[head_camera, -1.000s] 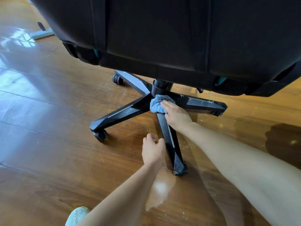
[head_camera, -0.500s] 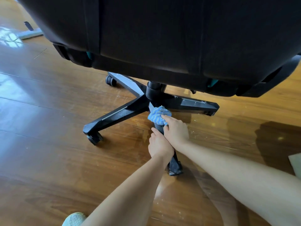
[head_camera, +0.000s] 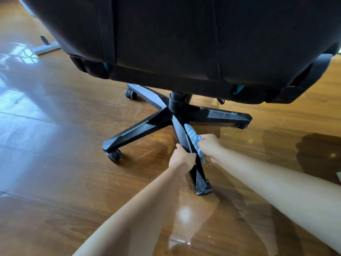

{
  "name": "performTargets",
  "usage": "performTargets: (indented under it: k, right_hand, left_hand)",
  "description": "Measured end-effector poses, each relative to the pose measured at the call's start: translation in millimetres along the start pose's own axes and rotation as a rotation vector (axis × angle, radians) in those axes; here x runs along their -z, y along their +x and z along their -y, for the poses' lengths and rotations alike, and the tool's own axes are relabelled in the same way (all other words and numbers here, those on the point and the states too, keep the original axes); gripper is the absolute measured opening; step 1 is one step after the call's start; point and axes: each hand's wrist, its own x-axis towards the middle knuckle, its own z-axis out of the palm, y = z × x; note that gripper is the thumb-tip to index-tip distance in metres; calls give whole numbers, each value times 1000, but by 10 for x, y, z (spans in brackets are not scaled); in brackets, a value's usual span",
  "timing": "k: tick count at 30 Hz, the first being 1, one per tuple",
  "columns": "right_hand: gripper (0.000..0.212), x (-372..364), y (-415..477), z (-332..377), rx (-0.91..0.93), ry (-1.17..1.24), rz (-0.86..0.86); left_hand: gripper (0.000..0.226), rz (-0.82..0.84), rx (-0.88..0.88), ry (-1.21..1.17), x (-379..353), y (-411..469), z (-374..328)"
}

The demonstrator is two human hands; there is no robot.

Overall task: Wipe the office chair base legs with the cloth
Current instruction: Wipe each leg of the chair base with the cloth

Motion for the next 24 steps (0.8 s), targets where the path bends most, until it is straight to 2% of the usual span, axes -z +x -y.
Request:
performTargets:
  k: [4,6,9,11,14,17,19,24]
  right_hand:
    - [31,104,-304,-215,-63,-119,101]
    - [20,154,-367,-114,-95,-281,141]
    - [20,243,-327,298,-78,-618,294]
    - [20,355,-348,580,3,-802,324]
    - [16,566,-408,872,191,-948,309]
    - [14,673,-494,978,229,-1092,280]
    - [14,686,-563,966,250,-1169,313]
    - [28,544,-578,863,272,-1398,377]
  left_hand:
    - [75,-24,17,-34,-37,50,14]
    - [60,-16,58,-97,-33,74,-46]
    - [49,4,120,-286,-22,66,-140]
    - [63,21,144,-328,-49,-8,-158]
    - [101,54,154,-241,-118,-148,-128]
    - [124,62,143,-138,-123,-252,-124]
    - [130,78,143,-86,-105,-322,-156]
    - [125,87,126,-2,-64,-325,-149]
